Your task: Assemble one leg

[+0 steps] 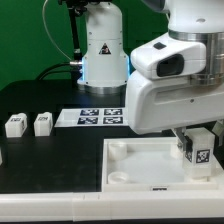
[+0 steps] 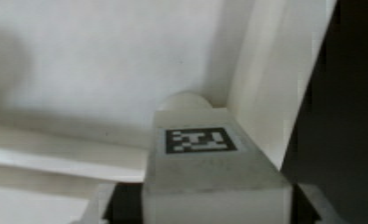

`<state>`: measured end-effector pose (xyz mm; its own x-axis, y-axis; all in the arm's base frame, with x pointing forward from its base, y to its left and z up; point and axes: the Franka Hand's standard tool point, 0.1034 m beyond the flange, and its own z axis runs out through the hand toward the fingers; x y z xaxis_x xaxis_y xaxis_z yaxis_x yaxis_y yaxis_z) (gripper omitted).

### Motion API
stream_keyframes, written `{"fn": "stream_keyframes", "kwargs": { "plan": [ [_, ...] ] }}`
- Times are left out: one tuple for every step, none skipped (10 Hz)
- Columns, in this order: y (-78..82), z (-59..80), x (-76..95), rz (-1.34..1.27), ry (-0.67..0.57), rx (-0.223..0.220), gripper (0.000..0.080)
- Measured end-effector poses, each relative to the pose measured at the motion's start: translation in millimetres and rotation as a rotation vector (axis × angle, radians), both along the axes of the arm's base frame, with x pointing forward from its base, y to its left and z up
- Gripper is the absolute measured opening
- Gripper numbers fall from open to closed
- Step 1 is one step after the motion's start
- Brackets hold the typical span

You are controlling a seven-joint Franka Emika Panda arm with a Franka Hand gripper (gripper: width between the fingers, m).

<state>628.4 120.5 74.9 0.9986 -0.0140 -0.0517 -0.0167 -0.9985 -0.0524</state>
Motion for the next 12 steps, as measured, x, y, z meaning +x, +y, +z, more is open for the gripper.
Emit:
{"fn": "stream_keyframes", "kwargs": {
  "plan": [
    [0.6, -0.7, -2.0, -0.160, 0.009, -0.014, 0.0298],
    [1.1, -0.9, -2.1, -0.294, 0.016, -0.020, 0.0298],
    [1.2, -2.0, -2.8, -0.440, 0.026, -0.022, 0.0298],
    [0.5, -2.7, -2.4, -0.549, 0.030, -0.015, 0.0298],
    [-0.9, -2.9, -1.6, -0.674, 0.045, -0.002, 0.0298],
    [-2.4, -3.3, 0.7, -0.762, 0.051, 0.020, 0.0298],
    [-2.1, -3.6, 2.3, -0.883, 0.055, 0.030, 0.0298],
    [-2.1, -3.6, 3.4, -0.947, 0.056, 0.036, 0.0298],
    [-1.8, -3.6, 3.3, -0.945, 0.056, 0.036, 0.0298],
    [-1.9, -3.8, 3.3, -0.920, 0.054, 0.037, 0.0297],
    [-1.7, -4.2, 3.0, -0.890, 0.051, 0.038, 0.0297],
    [-1.0, -4.3, 2.9, -0.876, 0.051, 0.038, 0.0462]
  ]
}}
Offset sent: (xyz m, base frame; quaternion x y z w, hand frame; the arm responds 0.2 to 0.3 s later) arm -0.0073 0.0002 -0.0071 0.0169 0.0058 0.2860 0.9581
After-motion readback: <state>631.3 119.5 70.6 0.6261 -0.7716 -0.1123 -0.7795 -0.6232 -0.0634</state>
